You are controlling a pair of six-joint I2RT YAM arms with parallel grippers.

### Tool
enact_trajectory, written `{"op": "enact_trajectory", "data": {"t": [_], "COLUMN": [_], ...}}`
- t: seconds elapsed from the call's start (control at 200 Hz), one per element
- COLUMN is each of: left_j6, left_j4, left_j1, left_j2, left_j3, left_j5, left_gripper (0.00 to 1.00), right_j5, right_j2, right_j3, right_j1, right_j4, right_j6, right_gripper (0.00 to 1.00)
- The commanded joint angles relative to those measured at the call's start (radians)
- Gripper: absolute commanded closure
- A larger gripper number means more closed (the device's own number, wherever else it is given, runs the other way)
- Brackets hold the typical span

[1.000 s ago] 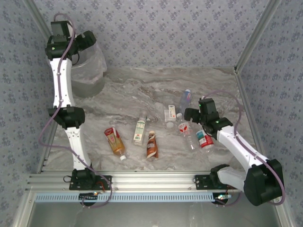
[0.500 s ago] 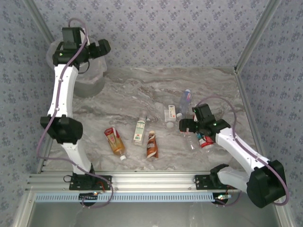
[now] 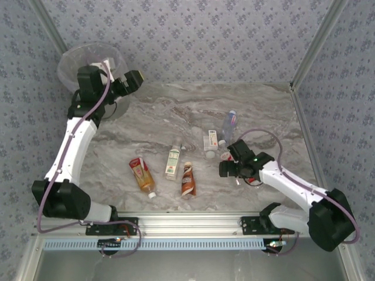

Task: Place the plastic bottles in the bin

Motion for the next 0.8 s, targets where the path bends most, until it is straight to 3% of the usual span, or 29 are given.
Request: {"op": "enact_trajectory", "data": {"t": [0.0,0.36,0.525,0.8], "left_j6": [-0.084,-0.126,-0.109,-0.120], "left_j4": [0.124,0.153,0.120,0.119], "left_j1": [-0.015,-0.056,-0.056,-0.057], "left_j2": [-0.024,-0.046,-0.045,-0.034], "left_j3": [-0.059,-0.224,-0.242,-0.250], "left_j5": [0.083,0.102,0.094,0.071], "left_gripper": [0.01,0.01,0.01,0.01], "right_j5": [0.073,0.115,0.134,0.230], "right_j2": [0.049,0.233,0.262,0.224], "right_j3": [-0.007,0.034,0.028,0.026], "right_j1": [0.023,0.092,0.097,0.107], "right_j4": [-0.005,0.046,0.071,0.043], "right_j6": [0.042,0.046,0.051,0.064], "right_gripper": [0.07,0.08,0.15,0.35]}}
